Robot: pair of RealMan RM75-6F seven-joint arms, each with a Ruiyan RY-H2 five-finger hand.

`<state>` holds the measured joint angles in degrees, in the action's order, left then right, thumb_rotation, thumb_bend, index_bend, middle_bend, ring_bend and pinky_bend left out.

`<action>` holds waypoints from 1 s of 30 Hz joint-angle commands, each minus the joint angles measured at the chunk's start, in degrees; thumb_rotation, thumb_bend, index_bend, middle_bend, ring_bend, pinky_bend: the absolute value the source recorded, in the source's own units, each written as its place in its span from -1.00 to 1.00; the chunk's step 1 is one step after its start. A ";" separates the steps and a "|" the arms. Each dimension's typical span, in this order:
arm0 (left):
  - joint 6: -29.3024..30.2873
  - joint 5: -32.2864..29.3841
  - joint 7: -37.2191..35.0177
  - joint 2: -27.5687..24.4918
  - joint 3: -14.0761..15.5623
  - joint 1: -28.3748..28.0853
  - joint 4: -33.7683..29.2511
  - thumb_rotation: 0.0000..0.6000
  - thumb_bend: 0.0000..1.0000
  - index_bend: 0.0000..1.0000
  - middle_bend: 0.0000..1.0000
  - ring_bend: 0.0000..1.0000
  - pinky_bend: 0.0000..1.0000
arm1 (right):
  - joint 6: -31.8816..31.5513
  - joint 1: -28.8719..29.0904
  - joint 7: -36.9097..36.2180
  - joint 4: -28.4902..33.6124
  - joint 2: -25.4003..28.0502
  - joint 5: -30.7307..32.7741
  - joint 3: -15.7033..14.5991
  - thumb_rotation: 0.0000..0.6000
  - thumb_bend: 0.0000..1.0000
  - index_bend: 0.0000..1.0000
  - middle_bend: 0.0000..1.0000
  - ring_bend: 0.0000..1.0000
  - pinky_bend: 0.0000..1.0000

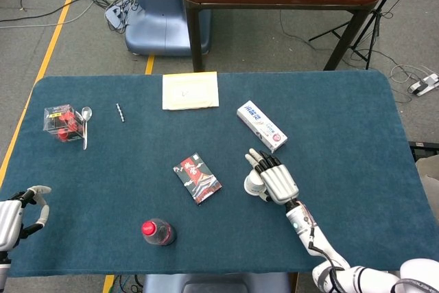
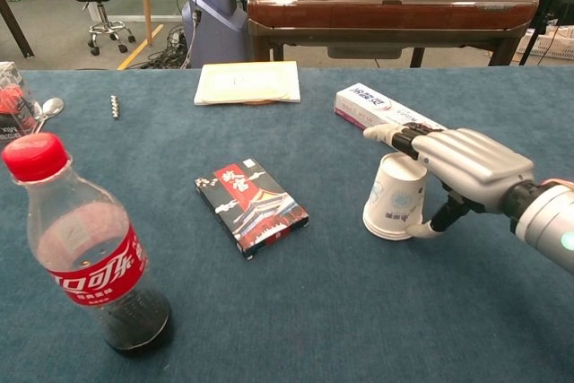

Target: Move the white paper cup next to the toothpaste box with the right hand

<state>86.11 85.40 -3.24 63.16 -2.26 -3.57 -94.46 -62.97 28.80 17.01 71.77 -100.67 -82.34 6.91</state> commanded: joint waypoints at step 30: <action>-0.53 -0.52 -0.62 -0.58 -0.02 0.08 -0.38 1.00 -0.09 -0.27 0.07 -0.06 0.35 | 5.31 9.44 -2.73 -15.56 -8.71 4.56 5.72 1.00 -1.00 -0.93 -0.91 -0.93 -0.64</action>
<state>85.58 84.87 -3.86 62.58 -2.28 -3.49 -94.84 -57.85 37.96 14.37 56.49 -109.18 -77.92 12.43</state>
